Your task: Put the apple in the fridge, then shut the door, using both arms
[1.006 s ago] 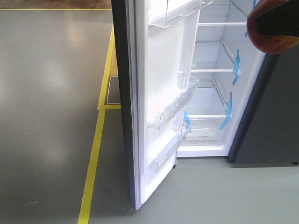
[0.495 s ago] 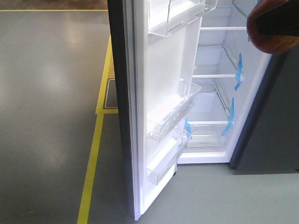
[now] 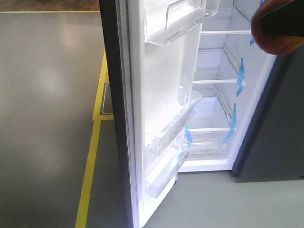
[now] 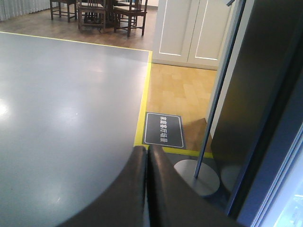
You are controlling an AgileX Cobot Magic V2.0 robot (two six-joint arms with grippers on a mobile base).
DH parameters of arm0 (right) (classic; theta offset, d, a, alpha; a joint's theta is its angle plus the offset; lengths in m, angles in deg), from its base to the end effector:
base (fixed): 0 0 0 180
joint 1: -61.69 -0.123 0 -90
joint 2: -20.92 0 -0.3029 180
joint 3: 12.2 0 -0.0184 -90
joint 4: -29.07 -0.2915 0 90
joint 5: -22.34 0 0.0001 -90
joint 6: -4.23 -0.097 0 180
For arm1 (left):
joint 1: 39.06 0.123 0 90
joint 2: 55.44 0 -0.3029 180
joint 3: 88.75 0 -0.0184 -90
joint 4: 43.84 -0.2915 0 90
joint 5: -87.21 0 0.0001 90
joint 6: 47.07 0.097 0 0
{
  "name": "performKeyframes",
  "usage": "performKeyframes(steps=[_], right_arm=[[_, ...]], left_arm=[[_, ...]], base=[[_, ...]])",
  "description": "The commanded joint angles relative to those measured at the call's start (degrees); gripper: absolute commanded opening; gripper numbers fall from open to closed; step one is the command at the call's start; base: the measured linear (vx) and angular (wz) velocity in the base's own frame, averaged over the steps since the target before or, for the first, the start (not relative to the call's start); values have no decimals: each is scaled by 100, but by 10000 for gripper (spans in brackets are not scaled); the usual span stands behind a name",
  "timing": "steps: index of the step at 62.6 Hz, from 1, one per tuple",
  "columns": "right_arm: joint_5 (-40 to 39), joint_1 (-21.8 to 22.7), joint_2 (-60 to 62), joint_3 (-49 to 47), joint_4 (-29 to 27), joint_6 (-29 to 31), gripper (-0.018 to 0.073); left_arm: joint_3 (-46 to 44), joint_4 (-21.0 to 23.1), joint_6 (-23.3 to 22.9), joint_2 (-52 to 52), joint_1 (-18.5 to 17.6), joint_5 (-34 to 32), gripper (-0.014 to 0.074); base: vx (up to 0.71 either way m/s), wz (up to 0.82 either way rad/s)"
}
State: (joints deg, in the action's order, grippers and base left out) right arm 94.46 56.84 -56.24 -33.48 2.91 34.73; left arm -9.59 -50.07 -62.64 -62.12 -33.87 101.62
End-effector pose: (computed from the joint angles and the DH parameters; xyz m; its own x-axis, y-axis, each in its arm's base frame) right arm 0.2305 0.0604 0.5451 -0.3900 -0.3732 -0.8418 -0.6038 0.7939 -0.0722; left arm 0.0834 0.0102 0.1805 -0.1540 -0.1803 -0.9715 -0.1444 0.9768 -0.1583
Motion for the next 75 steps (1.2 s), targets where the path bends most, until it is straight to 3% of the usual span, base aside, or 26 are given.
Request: performKeyframes(steps=[1, 75], right_arm=[[-367, 17, 96, -182, -166, 3, -7], [-352, 17, 77, -182, -167, 3, -7]], left_arm=[[162, 37, -39, 86, -12, -394, -6], [162, 37, -39, 86, -12, -394, -6]], base=[[7, -4], [3, -1]])
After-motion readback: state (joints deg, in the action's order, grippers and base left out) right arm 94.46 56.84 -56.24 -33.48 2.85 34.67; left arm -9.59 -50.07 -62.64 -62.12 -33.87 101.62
